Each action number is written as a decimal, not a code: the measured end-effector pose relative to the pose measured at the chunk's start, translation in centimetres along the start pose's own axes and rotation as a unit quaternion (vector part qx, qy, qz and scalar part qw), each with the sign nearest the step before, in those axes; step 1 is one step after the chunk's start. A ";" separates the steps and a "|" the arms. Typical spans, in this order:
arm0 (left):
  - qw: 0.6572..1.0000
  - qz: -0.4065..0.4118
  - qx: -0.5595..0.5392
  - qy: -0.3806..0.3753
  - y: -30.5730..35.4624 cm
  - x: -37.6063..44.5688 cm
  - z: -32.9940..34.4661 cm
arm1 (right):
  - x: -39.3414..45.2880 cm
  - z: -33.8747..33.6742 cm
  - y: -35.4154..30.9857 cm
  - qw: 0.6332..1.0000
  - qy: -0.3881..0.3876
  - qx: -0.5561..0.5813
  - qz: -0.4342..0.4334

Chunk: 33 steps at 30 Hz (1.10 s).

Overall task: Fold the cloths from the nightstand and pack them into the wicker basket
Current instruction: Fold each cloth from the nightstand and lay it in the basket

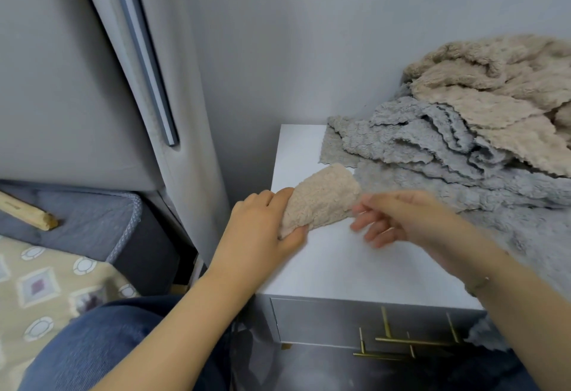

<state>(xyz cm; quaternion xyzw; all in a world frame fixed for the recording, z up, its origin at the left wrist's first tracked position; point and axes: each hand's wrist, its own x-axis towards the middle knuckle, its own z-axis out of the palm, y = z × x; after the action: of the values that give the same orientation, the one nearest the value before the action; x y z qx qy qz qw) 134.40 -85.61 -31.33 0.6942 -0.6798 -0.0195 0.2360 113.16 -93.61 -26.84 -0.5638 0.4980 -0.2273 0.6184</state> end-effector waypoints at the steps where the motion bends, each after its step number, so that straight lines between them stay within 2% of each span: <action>1: 1.000 -0.007 -0.007 0.004 0.3 0.0 0.1 | -0.1 0.6 0.3 0.999 -0.014 0.023 0.020; 5: 0.999 -0.023 -0.047 0.003 1.8 0.0 0.3 | -0.2 2.1 1.1 0.991 -0.014 0.132 0.023; 9: 0.995 -0.026 -0.099 0.019 3.5 -0.2 0.5 | 0.0 2.4 1.0 0.970 -0.050 0.238 0.019; 12: 0.992 -0.022 -0.118 0.027 4.2 -0.3 0.8 | 0.2 2.7 0.9 0.960 -0.058 0.275 0.022; 17: 0.983 -0.003 -0.186 0.008 5.9 -0.3 0.7 | 0.6 2.7 1.1 0.942 -0.020 0.335 0.014; 21: 0.960 -0.028 -0.275 -0.046 6.6 -0.3 0.3 | 0.7 2.2 1.1 0.951 0.068 0.300 -0.013; 23: 0.937 -0.056 -0.332 -0.092 7.1 0.0 -0.1 | 0.3 1.9 0.9 0.953 0.109 0.278 -0.046; 26: 0.854 -0.124 -0.490 -0.124 8.2 0.4 -0.6 | -0.6 1.3 0.5 0.953 0.150 0.241 -0.110; 28: 0.815 -0.149 -0.548 -0.113 9.5 0.7 -0.7 | -1.5 0.6 0.3 0.950 0.172 0.214 -0.150; 33: 0.793 -0.147 -0.574 -0.139 12.9 0.8 0.2 | -4.4 -1.2 0.7 0.933 0.222 0.200 -0.201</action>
<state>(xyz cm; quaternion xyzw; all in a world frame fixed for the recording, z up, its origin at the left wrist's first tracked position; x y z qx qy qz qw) 122.37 -86.01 -26.73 0.5126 -0.4589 -0.5368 0.4884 110.17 -90.35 -25.72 -0.4522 0.4431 -0.5613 0.5330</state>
